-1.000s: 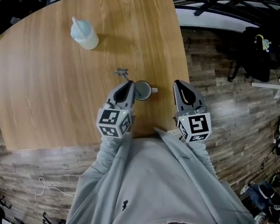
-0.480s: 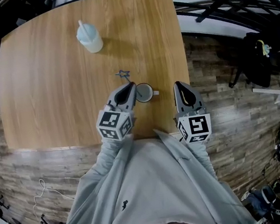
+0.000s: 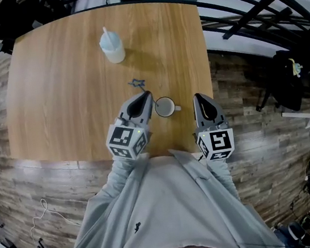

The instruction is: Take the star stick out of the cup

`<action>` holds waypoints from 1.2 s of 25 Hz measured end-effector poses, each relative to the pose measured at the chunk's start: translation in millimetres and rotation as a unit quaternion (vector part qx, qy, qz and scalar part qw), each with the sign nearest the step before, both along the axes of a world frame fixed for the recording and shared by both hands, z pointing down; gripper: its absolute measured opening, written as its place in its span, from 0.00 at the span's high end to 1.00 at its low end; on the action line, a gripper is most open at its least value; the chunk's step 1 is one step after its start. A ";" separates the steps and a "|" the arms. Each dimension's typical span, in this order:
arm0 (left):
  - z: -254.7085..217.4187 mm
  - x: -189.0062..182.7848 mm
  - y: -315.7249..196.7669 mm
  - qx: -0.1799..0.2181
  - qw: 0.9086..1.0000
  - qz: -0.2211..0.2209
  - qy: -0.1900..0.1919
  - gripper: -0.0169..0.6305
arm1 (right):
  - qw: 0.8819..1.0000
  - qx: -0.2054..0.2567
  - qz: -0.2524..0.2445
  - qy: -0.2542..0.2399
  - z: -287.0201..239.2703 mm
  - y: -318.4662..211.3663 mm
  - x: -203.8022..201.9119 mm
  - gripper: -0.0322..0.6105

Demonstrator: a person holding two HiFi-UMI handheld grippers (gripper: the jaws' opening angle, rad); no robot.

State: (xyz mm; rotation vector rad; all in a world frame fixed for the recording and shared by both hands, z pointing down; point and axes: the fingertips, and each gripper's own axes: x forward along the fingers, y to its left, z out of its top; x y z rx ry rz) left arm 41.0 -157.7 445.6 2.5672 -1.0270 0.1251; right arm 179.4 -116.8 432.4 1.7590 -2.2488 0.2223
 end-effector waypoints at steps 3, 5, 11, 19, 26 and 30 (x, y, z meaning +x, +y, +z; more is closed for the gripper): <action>-20.8 -6.8 -5.1 0.031 0.999 -0.011 -0.005 0.94 | 1.000 0.010 -0.010 -0.006 -7.4 -4.6 -4.2 0.92; -34.3 -13.6 -7.6 0.054 0.998 -0.019 -0.012 0.94 | 1.000 0.018 -0.017 -0.008 -12.9 -7.9 -9.1 0.92; -66.8 -33.5 -11.9 0.110 0.992 -0.043 -0.053 0.94 | 0.998 0.040 -0.042 -0.006 -32.8 -21.0 -24.5 0.92; -87.6 -54.2 -13.8 0.156 0.979 -0.073 -0.108 0.94 | 0.996 0.059 -0.061 -0.011 -48.5 -31.4 -35.0 0.92; -73.7 -47.1 -15.5 0.147 0.978 -0.067 -0.130 0.94 | 0.995 0.067 -0.067 -0.010 -50.0 -32.9 -24.1 0.92; -69.0 -43.7 -14.5 0.140 0.979 -0.062 -0.132 0.94 | 0.995 0.072 -0.066 -0.009 -52.5 -31.3 -17.8 0.92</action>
